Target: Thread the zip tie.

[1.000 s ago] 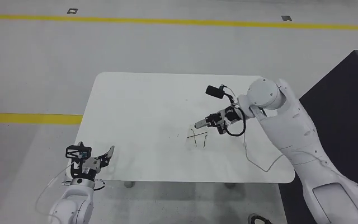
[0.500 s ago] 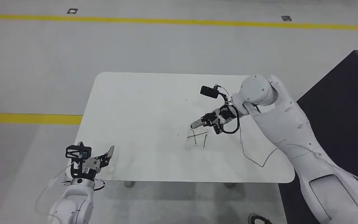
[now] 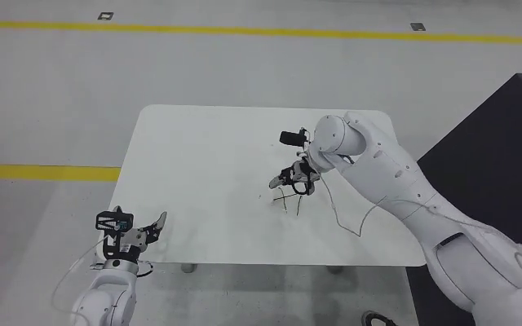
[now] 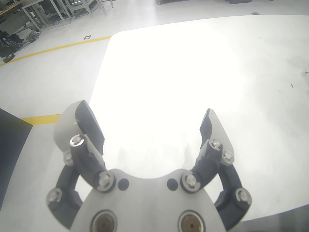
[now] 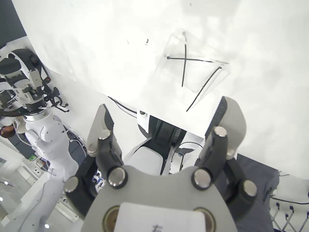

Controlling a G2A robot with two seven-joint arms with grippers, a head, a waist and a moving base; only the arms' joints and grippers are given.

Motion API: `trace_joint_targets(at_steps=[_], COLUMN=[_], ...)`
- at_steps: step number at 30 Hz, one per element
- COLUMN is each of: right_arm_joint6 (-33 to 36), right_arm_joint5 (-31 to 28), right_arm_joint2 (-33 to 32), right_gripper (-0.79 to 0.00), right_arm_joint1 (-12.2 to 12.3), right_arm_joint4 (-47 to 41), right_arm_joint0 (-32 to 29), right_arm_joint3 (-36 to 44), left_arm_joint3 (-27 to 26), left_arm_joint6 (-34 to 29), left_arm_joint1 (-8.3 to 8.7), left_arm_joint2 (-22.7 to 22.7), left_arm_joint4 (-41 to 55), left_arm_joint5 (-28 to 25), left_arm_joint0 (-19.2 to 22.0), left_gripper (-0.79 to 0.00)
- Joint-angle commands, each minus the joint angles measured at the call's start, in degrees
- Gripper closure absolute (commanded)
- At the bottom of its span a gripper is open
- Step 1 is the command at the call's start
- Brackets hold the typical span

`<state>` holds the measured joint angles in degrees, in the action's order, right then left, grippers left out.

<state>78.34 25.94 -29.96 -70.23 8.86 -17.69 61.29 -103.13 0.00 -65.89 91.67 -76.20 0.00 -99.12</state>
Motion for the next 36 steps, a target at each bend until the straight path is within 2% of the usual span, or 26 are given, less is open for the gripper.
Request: trace_joint_targets(at_steps=[1, 4, 6, 8, 17, 20, 24, 36], right_arm_joint6=[-0.46, -1.59, -2.32, -2.65, -4.2, -4.06, -3.79, -4.8], right_arm_joint5=[0.48, 1.6, 2.33, 2.66, 4.2, 2.19, -0.5, -10.3], right_arm_joint2=[2.52, 5.9, 8.16, 10.09, 18.07, 19.09, 20.03, 20.17], right_gripper=[-0.314, -0.268, -0.271, -0.219, -0.222, -0.243, -0.231, -0.24], right_arm_joint1=[-0.79, -2.15, -3.22, -4.31, -9.3, -10.52, -12.18, -15.4], right_arm_joint4=[-0.97, -2.47, -3.18, -4.01, 0.23, 1.84, 3.86, 8.53], right_arm_joint0=[1.13, 2.74, 3.91, 4.8, 6.93, 6.87, 6.7, 4.91], right_arm_joint3=[-1.0, -3.87, -5.95, -7.51, -11.61, -11.66, -13.22, -19.18], left_arm_joint3=[0.0, 0.0, 0.0, 0.0, 0.0, 0.0, 0.0, 0.0], left_arm_joint6=[0.0, 0.0, 0.0, 0.0, 0.0, 0.0, 0.0, 0.0], left_arm_joint1=[0.0, 0.0, 0.0, 0.0, 0.0, 0.0, 0.0, 0.0], left_arm_joint2=[0.0, 0.0, 0.0, 0.0, 0.0, 0.0, 0.0, 0.0], left_arm_joint4=[0.0, 0.0, 0.0, 0.0, 0.0, 0.0, 0.0, 0.0], left_arm_joint5=[0.0, 0.0, 0.0, 0.0, 0.0, 0.0, 0.0, 0.0], left_arm_joint0=[0.0, 0.0, 0.0, 0.0, 0.0, 0.0, 0.0, 0.0], left_gripper=[-0.785, -0.785, -0.785, -0.785, -0.785, -0.785, -0.785, -0.785])
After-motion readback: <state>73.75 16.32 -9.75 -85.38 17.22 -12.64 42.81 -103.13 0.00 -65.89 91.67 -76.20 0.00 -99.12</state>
